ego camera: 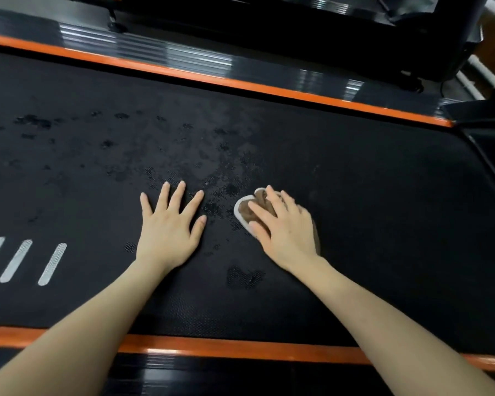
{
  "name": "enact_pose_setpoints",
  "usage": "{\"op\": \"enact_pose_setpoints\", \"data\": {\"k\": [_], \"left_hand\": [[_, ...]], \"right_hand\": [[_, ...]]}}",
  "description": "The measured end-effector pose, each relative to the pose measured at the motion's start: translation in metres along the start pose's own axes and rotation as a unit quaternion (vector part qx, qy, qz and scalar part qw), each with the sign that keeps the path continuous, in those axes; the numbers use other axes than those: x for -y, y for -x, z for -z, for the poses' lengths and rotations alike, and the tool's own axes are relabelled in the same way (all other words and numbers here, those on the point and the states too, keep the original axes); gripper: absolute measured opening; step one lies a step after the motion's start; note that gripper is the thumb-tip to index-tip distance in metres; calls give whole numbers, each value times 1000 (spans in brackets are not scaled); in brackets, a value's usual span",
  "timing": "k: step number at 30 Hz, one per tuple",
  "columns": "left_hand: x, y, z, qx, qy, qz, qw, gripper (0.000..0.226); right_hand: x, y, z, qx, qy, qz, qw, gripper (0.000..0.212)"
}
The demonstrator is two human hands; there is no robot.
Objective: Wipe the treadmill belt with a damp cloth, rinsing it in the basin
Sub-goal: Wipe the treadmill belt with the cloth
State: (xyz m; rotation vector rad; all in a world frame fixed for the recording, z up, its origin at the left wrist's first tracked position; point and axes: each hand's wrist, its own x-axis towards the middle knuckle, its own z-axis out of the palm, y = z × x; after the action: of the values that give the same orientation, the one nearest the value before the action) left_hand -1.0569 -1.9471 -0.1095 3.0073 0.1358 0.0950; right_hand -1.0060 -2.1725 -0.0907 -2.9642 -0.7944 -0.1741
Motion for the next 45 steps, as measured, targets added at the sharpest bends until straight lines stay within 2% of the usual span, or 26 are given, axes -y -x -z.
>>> {"op": "enact_pose_setpoints", "data": {"k": [3,5,7,9,11,12,14,16,18,20,22,24,27,30,31,32,35,36,38,42,45], "left_hand": [[0,0,1,-2,4,2,1000,64],[0,1,1,-4,2,2,1000,64],[-1,1,0,-8,3,2,1000,64],[-2,0,0,-9,-1,2,1000,64],[-2,0,-1,-9,-4,4,1000,65],[-1,0,-1,-9,-4,4,1000,66],[-1,0,-2,-11,-3,3,1000,66],[-1,0,-3,-13,-5,4,1000,66],[-1,0,-4,-15,-7,4,1000,66],[-2,0,-2,-13,-5,5,1000,66],[-2,1,-1,-10,-6,6,1000,68],[-3,2,-1,-8,-6,6,1000,69],[-4,3,0,-7,-3,2,1000,67],[-4,4,0,-10,0,4,1000,65],[-4,4,0,-9,-2,5,1000,62],[-4,4,-1,-9,-4,6,1000,59],[-4,3,-1,-9,-1,7,1000,54],[-4,3,-1,-9,1,6,1000,54],[-4,2,0,-5,0,3,1000,54],[-3,2,0,-17,0,-1,1000,54],[-3,3,0,-17,6,-6,1000,52]], "right_hand": [[-4,18,14,-25,27,75,996,50],[-10,17,19,-36,29,170,984,47],[-13,11,13,6,16,275,961,41],[-16,-1,5,47,16,312,949,39],[-21,-21,4,65,29,285,956,42],[-24,-32,5,56,33,244,968,43],[-31,-54,6,39,-3,94,995,48],[-32,-67,3,22,-41,-46,998,58],[-26,-67,2,6,-18,-92,996,55],[-19,-57,2,-1,35,-82,996,36],[-10,-39,3,-7,58,-58,997,29],[9,-9,4,1,56,-12,998,37],[34,46,8,39,35,115,992,48],[10,52,17,77,21,229,970,45],[0,43,17,80,41,237,967,44],[-7,31,15,85,53,206,973,44],[-6,-1,9,94,34,23,995,51],[-2,-3,7,93,25,-3,995,51],[12,8,8,68,18,19,997,47],[41,53,15,50,-1,146,988,43],[29,56,30,34,-3,206,978,41]]}}
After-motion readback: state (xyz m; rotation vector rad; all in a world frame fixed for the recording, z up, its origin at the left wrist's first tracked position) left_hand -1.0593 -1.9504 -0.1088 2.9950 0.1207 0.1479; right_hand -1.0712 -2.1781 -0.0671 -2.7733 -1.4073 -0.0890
